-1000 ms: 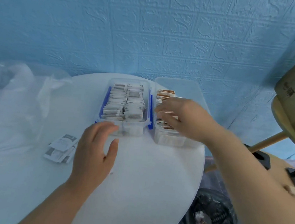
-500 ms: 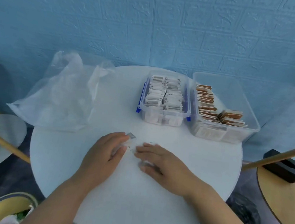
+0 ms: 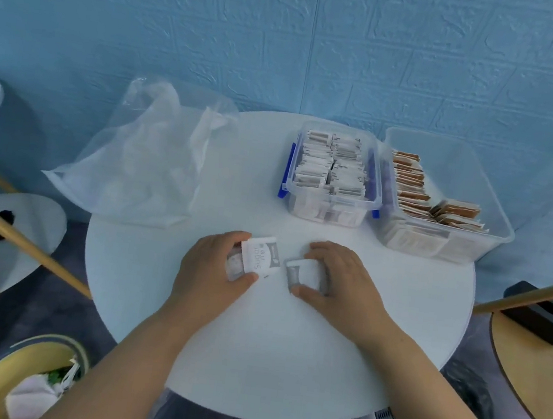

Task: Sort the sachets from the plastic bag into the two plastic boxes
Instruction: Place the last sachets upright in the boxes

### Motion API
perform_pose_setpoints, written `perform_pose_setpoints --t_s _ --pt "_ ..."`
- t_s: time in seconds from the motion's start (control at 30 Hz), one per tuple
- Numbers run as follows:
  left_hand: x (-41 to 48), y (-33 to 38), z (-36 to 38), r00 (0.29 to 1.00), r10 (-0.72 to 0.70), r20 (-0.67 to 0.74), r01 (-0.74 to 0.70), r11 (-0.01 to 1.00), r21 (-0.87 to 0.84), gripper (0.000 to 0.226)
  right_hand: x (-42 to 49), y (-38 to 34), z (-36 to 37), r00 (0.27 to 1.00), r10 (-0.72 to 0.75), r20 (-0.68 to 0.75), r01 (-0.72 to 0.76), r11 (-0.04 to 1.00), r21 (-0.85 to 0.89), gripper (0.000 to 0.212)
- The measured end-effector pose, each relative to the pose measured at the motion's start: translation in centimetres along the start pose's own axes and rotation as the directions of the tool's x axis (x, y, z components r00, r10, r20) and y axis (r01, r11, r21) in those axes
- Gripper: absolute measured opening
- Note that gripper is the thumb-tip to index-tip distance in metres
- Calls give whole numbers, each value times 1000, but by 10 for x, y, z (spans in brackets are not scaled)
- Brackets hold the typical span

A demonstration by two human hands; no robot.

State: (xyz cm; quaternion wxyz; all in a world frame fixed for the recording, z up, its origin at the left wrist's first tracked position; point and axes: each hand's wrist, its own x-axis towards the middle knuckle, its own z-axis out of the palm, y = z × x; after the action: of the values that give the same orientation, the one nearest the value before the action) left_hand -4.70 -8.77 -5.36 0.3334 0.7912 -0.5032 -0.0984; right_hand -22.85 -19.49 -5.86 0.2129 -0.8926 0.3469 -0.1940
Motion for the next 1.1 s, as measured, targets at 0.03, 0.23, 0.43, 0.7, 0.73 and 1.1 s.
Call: perform_pose_setpoints --t_s 0.03,0.23,0.43,0.7,0.73,1.1 --pt "-2 1 -1 1000 -2 12 3 999 -41 53 0 -2 -3 1000 28 -4 -27 998 50 47" --pt "-7 4 -9 999 -32 45 40 979 -199 45 2 -17 -12 977 202 67 -211 880 426 29" --pt "-4 3 -20 984 -146 102 137 986 93 66 18 -38 -12 964 100 245 -188 911 367 45" --pt "-5 3 -24 982 -133 135 101 970 222 44 35 -48 -10 920 74 384 -131 984 124 30" --pt "-6 4 -24 984 -130 124 110 981 158 39 35 -47 -9 928 67 365 -130 980 152 25" --pt "16 39 -17 984 -92 151 160 822 -546 18 37 -31 -28 988 126 85 -151 886 438 19"
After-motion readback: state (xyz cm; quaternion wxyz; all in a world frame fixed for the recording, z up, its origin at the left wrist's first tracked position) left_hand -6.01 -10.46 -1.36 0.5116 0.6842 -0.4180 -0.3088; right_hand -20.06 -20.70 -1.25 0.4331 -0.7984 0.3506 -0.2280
